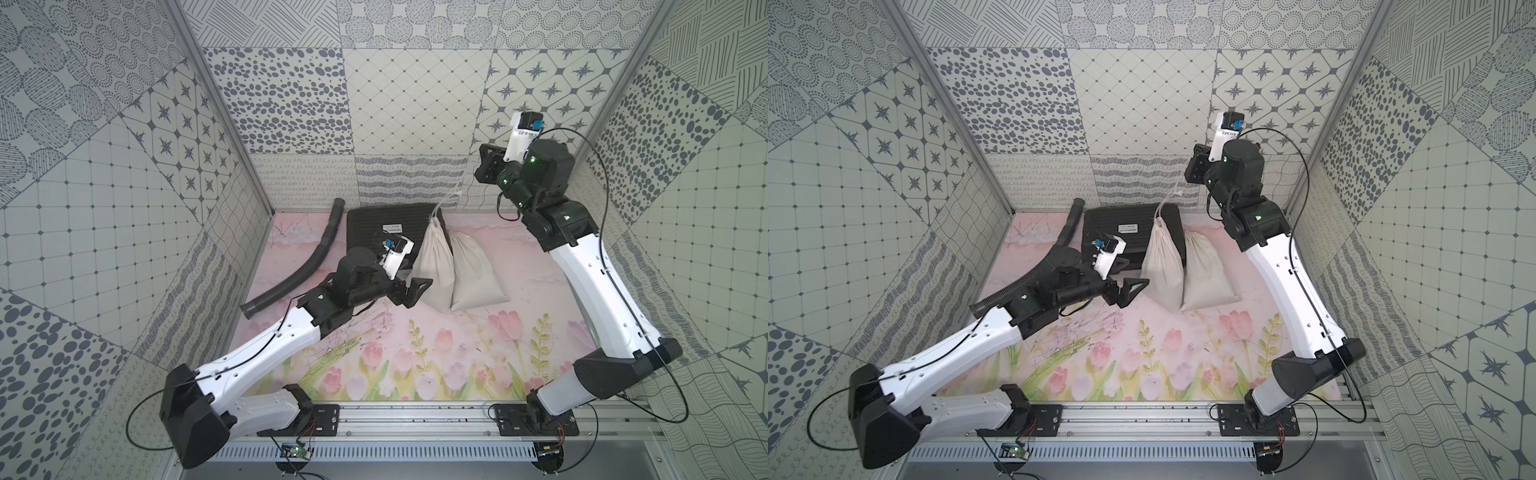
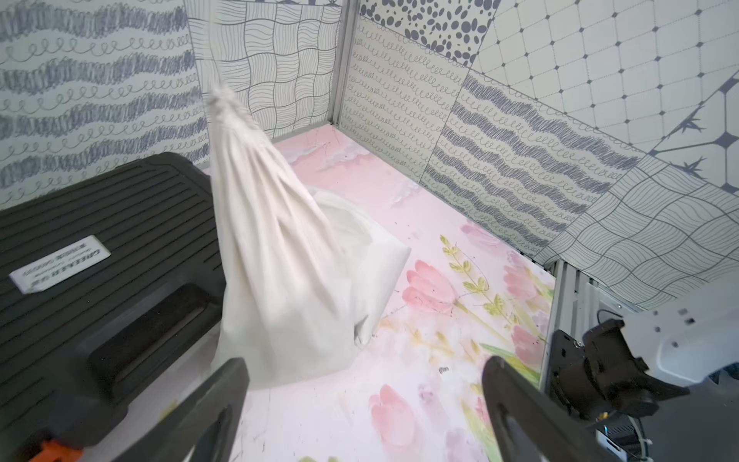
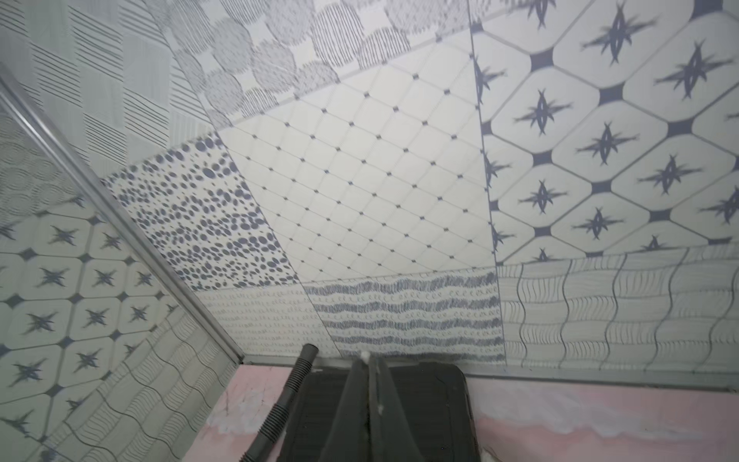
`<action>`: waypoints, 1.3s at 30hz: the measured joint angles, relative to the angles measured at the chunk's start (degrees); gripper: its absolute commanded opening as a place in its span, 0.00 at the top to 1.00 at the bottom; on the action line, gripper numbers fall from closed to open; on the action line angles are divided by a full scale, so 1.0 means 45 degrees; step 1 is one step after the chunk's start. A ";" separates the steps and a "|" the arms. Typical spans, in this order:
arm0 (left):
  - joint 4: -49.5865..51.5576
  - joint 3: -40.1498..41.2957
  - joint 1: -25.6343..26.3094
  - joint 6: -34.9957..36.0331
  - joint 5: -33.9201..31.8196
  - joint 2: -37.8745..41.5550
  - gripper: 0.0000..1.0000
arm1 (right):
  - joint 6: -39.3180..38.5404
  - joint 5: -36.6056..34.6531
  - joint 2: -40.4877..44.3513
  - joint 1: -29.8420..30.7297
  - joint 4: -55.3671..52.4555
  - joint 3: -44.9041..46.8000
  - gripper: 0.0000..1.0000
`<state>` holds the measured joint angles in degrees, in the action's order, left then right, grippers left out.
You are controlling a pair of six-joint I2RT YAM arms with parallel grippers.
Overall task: Close the soil bag
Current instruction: Frap the soil bag at the center of the board, then reset both arms
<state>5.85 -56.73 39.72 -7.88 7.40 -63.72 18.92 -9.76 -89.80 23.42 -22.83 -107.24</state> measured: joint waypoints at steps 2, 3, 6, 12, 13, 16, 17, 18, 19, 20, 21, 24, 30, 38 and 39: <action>0.0758 0.0325 -0.0165 -0.0199 -0.0379 0.0874 0.04 | 0.0155 -0.0005 -0.0160 -0.0262 0.0131 0.1336 0.65; 0.1151 0.0432 -0.0223 -0.0272 -0.0627 0.1175 0.04 | 0.0243 0.0019 -0.0253 -0.0389 0.0131 0.1962 0.44; 0.2361 0.0554 -0.0495 -0.0680 -0.1506 0.1613 0.04 | 0.0432 0.0107 -0.0291 -0.0602 -0.0073 0.3410 0.03; 0.4299 0.0811 -0.1302 -0.1647 -0.3419 0.1715 0.04 | 0.0481 0.0243 0.1384 -0.0787 -0.0894 0.5163 0.03; 0.4507 0.0928 -0.1443 -0.1783 -0.3706 0.1749 0.04 | 0.0486 0.0355 0.2069 -0.0937 -0.1025 0.5586 0.03; 0.4940 0.1273 -0.1953 -0.2016 -0.4342 0.1846 0.04 | 0.0529 0.0704 0.4493 -0.2059 -0.1389 0.6844 0.03; 0.5042 0.1389 -0.2157 -0.2084 -0.4541 0.1846 0.04 | 0.0529 0.0816 0.5231 -0.2501 -0.1477 0.7203 0.03; 0.5124 0.1511 -0.2414 -0.2142 -0.4702 0.1841 0.04 | 0.0525 0.0913 0.5974 -0.3016 -0.1613 0.7563 0.03; 0.5178 0.1647 -0.2705 -0.2181 -0.4779 0.1821 0.04 | 0.0510 0.1039 0.6577 -0.3492 -0.1734 0.7878 0.03; 0.5187 0.1758 -0.2948 -0.2210 -0.4872 0.1792 0.04 | 0.0481 0.1175 0.7067 -0.3920 -0.1783 0.8247 0.03; 0.5163 0.1909 -0.3235 -0.2244 -0.4979 0.1753 0.04 | 0.0452 0.1307 0.7451 -0.4245 -0.1817 0.8607 0.03; 0.4891 0.2526 -0.3954 -0.2234 -0.5192 0.1661 0.04 | 0.0194 0.1729 0.8082 -0.4896 -0.1622 1.0015 0.03; 0.3181 0.4090 -0.4983 -0.1841 -0.5187 0.1472 0.04 | -0.1229 0.2045 0.7145 -0.5479 0.0787 1.4396 0.03; 0.0165 0.5270 -0.6450 -0.1059 -0.4090 0.0165 0.04 | -0.2681 0.2754 0.4668 -0.6071 0.8029 1.8020 0.03; -0.0262 0.5391 -0.6630 -0.0918 -0.3905 0.0005 0.04 | -0.2691 0.2798 0.4192 -0.6081 0.8956 1.8234 0.03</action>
<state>4.67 -32.47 9.89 -12.01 -10.17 -63.70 6.81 2.83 -70.94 -3.95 17.47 -25.19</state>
